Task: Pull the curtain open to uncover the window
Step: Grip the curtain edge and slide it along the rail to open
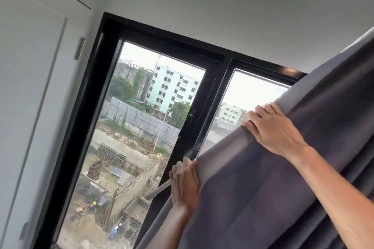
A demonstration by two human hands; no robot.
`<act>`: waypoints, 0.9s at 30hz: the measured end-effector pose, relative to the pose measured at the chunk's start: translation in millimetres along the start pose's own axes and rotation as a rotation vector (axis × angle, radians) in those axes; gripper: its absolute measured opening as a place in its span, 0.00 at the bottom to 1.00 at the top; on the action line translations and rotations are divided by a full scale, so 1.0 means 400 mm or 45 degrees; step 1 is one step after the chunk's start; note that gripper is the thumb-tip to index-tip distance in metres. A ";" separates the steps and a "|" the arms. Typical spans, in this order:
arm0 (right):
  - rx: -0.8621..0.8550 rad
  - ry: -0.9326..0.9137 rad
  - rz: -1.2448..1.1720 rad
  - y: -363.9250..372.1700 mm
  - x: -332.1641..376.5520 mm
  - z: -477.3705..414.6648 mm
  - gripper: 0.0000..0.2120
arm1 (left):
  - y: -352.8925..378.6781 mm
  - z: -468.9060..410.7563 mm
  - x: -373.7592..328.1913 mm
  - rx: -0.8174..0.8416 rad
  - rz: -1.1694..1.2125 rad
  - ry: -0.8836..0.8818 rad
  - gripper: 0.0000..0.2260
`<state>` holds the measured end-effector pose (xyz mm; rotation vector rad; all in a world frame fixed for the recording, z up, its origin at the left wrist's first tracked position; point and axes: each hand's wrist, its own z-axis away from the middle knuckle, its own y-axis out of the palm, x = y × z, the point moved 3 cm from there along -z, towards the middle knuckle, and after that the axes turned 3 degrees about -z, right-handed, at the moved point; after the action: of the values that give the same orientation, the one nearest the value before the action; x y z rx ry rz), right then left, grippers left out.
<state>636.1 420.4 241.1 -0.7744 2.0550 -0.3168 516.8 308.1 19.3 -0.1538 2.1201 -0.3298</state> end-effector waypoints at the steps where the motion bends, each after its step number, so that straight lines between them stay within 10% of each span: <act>1: 0.015 0.022 0.004 0.000 -0.023 0.017 0.27 | 0.019 0.011 -0.019 0.002 -0.015 0.021 0.23; 18: 0.316 0.324 0.101 0.024 -0.394 0.339 0.24 | 0.336 0.185 -0.298 0.255 -0.011 0.334 0.11; 27: 0.301 0.304 0.091 0.037 -0.557 0.507 0.25 | 0.430 0.328 -0.451 0.243 0.125 0.447 0.23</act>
<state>887.2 586.1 264.8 -0.5381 2.2098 -0.6245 727.8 492.3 47.5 0.1293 2.4157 -0.5290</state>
